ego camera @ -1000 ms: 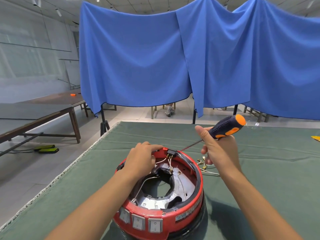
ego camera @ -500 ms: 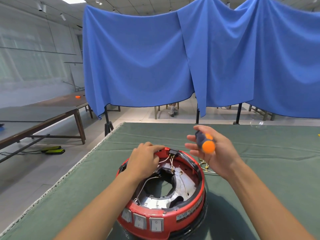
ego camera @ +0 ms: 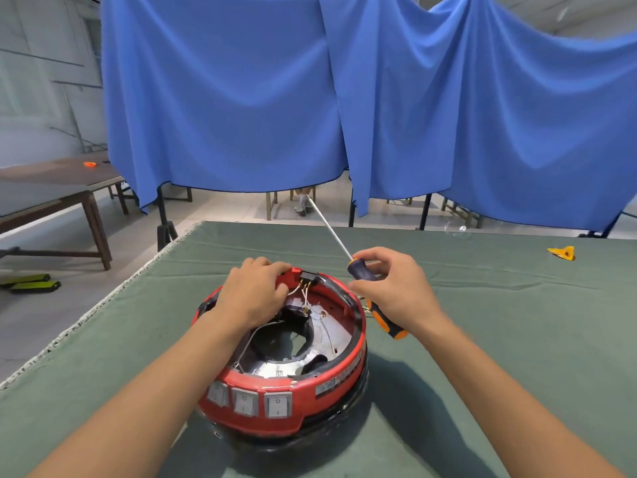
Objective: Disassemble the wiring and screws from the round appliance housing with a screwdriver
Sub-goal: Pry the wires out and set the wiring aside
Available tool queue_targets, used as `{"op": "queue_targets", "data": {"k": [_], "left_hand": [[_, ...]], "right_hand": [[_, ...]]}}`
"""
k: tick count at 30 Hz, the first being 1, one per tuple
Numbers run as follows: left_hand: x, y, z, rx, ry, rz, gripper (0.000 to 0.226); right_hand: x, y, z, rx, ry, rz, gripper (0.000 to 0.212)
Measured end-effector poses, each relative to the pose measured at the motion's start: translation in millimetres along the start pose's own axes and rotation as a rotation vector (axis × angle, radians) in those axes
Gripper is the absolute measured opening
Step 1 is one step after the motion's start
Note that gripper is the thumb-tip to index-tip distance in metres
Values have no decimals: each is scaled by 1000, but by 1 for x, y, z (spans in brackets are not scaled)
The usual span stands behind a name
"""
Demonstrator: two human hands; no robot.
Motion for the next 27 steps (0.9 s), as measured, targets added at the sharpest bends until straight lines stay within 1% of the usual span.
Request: {"op": "queue_targets", "data": {"k": [3, 5, 8, 10, 12, 15, 19, 21, 24, 27], "left_hand": [[-3, 4, -3, -20, -17, 2, 42], [-7, 9, -6, -50, -50, -76, 37], [-12, 16, -9, -86, -74, -217, 25], [-14, 18, -11, -83, -66, -230, 25], [-14, 19, -11, -89, -29, -241, 25], [-11, 22, -9, -81, 46, -244, 24], [-16, 17, 1, 70, 79, -163, 23], [-18, 16, 8, 97, 88, -158, 22], [-21, 17, 10, 19, 89, -133, 23], [-20, 13, 6, -56, 57, -69, 30]], "right_hand": [[9, 4, -6, 85, 70, -264, 28], [18, 10, -11, 125, 100, -440, 26], [33, 23, -20, 133, 119, -664, 24], [40, 26, -29, 141, 136, -846, 24], [42, 24, -38, 145, 150, -956, 24], [42, 23, -46, 112, 157, -1010, 21], [40, 24, -50, 102, 161, -1047, 29], [39, 25, -50, 104, 164, -1041, 30], [35, 27, -50, 117, 143, -1018, 28], [31, 28, -51, 117, 134, -1003, 27]]}}
Point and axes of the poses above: each hand's wrist, its own z-axis towards the middle knuckle, its own y-axis out of the back of the hand, x = y × z, the point moved 9 cm from there along z, towards the middle knuckle, and after that the axes turned 5 degrees about -y, right-handed, at the moved point
